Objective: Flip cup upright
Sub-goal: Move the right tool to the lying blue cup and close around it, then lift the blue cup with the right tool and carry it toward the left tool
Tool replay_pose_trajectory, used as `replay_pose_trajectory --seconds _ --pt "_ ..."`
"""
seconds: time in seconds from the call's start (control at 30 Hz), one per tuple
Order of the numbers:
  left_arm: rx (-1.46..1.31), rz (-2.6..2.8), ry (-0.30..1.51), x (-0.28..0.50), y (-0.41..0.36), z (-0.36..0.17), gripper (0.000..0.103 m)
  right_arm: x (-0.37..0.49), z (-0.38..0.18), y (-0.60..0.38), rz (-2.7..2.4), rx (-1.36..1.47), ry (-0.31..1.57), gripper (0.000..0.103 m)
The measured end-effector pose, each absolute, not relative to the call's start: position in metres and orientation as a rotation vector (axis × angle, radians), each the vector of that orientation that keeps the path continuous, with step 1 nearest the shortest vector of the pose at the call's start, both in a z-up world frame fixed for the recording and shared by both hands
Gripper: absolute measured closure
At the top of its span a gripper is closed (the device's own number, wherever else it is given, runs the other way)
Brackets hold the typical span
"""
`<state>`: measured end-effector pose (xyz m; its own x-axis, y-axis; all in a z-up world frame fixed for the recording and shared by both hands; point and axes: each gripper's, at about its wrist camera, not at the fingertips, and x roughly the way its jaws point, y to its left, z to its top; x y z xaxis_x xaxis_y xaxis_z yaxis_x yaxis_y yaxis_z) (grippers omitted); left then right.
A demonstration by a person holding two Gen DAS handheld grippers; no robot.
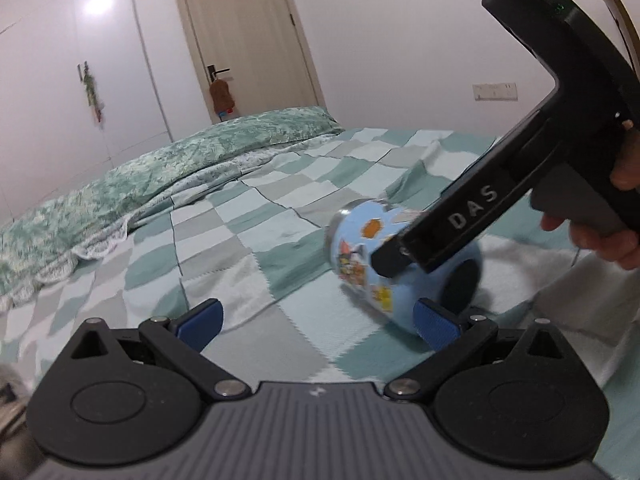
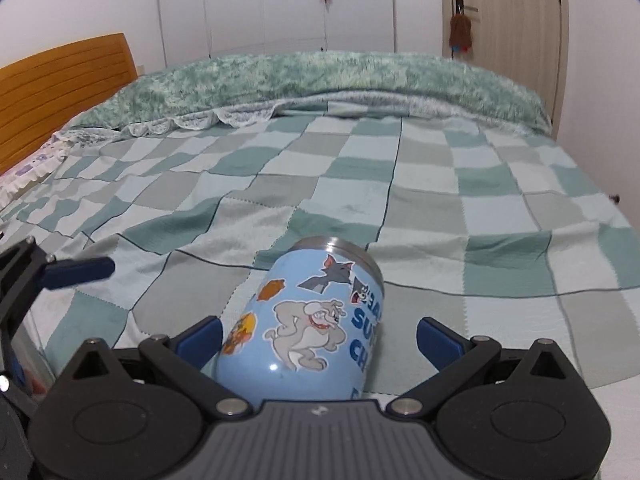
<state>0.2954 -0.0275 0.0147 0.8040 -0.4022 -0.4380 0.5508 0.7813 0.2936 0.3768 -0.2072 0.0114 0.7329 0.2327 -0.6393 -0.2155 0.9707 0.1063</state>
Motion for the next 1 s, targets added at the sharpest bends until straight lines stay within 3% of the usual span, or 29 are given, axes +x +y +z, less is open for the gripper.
replay_pose_trajectory --seconds 0.33,0.43,0.7,1.0 --pt "0.529 -0.548 0.411 0.326 -0.012 0.005 0.000 0.411 -0.009 -0.200 0.210 0.112 0.862 0.000" --pt "0.501 -0.547 0.443 0.331 -0.006 -0.001 0.000 0.416 -0.018 -0.207 0.246 0.237 0.916 0.014" --pt "0.429 -0.557 0.445 0.310 -0.001 0.020 0.000 0.392 -0.012 -0.223 0.238 0.372 0.873 0.016" --pt "0.379 -0.508 0.446 0.247 0.005 0.060 0.000 0.325 0.030 -0.222 0.312 0.395 0.798 0.016"
